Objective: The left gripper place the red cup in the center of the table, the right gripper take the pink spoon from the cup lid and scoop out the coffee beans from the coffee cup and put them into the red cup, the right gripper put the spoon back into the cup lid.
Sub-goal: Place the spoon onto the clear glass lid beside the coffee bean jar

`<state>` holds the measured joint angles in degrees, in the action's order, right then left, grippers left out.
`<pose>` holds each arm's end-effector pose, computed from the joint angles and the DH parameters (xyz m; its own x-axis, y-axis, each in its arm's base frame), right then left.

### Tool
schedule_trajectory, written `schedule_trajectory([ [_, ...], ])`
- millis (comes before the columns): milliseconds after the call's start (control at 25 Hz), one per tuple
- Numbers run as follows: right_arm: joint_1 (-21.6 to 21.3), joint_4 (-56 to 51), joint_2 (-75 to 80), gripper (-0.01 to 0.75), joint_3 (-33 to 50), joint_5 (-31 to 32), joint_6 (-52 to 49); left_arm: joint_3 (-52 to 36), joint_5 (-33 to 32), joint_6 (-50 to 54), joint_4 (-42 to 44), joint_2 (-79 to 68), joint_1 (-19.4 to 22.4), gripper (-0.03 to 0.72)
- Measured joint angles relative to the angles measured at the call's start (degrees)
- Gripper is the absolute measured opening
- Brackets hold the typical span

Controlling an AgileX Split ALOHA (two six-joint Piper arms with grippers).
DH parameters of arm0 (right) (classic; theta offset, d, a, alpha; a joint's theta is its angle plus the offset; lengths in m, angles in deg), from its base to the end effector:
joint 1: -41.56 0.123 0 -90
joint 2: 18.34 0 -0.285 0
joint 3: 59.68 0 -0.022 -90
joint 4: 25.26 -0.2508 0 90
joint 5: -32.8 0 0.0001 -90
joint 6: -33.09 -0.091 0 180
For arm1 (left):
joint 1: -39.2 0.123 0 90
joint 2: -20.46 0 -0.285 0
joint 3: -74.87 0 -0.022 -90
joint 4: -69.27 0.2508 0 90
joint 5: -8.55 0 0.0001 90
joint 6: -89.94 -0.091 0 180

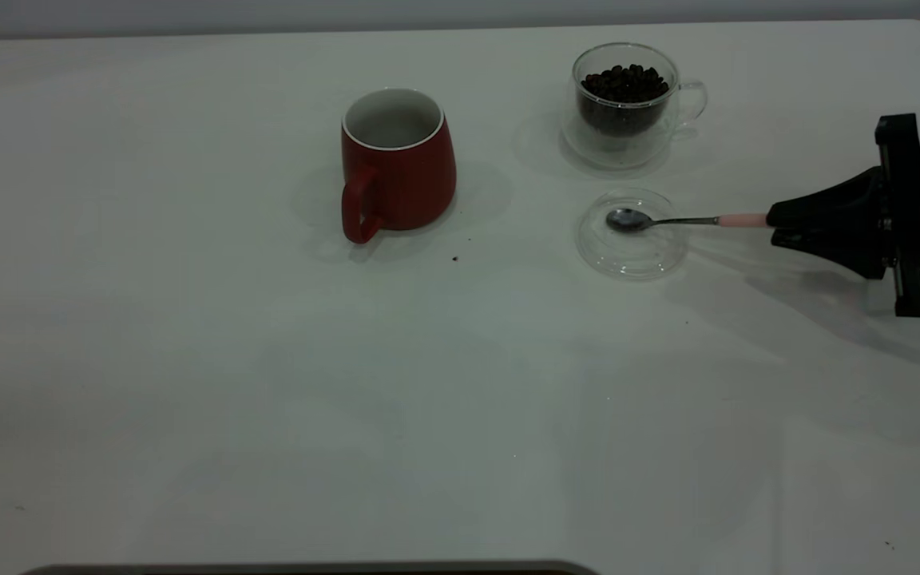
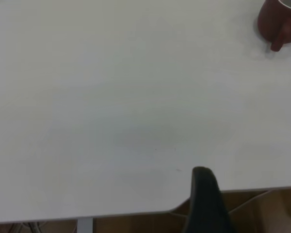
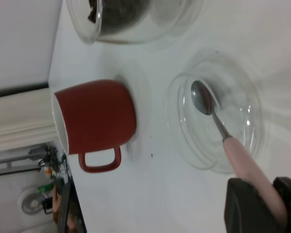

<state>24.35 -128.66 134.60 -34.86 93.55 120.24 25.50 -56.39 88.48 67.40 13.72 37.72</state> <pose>0.3149 -0.0166 -0.0407 -0.8481 0.5298 0.0056 0.2586 0.4048 0.8771 -0.0093 -0.0025 0.2676 -0.5148 0.0250 -0.8569 0.0571 0.9984 -0.0053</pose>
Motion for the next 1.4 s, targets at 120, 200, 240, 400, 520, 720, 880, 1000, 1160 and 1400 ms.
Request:
schedule_trajectory([
  [120, 0.00, 0.00, 1.17, 0.113, 0.00, 0.98, 1.38, 0.00, 0.00, 0.00, 0.00, 0.00, 0.00, 0.529],
  [200, 0.07, -0.05, 1.76, 0.113, 0.00, 1.54, 2.43, 0.00, 0.00, 0.00, 0.00, 0.00, 0.00, 0.529],
  [240, 0.14, -0.05, 2.04, 0.113, 0.00, 1.86, 3.01, 0.00, 0.00, 0.00, 0.00, 0.00, 0.00, 0.529],
  [400, 0.82, -0.05, 2.58, 0.113, -0.06, 2.39, 4.77, 0.00, 0.00, 0.00, 0.00, 0.00, 0.00, 0.529],
  [520, 1.27, -0.05, 2.64, 0.113, -0.64, 2.54, 5.74, 0.00, 0.00, 0.00, 0.00, 0.00, 0.00, 0.529],
  [720, 2.31, -0.05, 2.76, 0.113, -2.24, 2.30, 5.96, 0.00, 0.00, -0.05, 0.00, 0.00, 0.00, 0.529],
  [880, 2.37, -0.05, 3.61, 0.113, -2.87, 2.42, 5.96, 0.00, 0.00, -0.11, 0.00, 0.00, 0.00, 0.529],
  [1000, 2.37, -0.05, 4.69, 0.113, -3.19, 2.94, 5.96, 0.00, 0.00, -0.11, 0.00, 0.00, 0.00, 0.529],
  [1160, 2.37, -0.11, 5.16, 0.113, -3.20, 3.28, 5.99, 0.00, 0.00, -0.11, 0.00, 0.00, 0.00, 0.529],
  [1400, 2.37, -0.11, 5.42, 0.256, -3.20, 3.15, 5.99, 0.00, 0.00, -0.11, 0.00, 0.00, 0.00, 0.529],
])
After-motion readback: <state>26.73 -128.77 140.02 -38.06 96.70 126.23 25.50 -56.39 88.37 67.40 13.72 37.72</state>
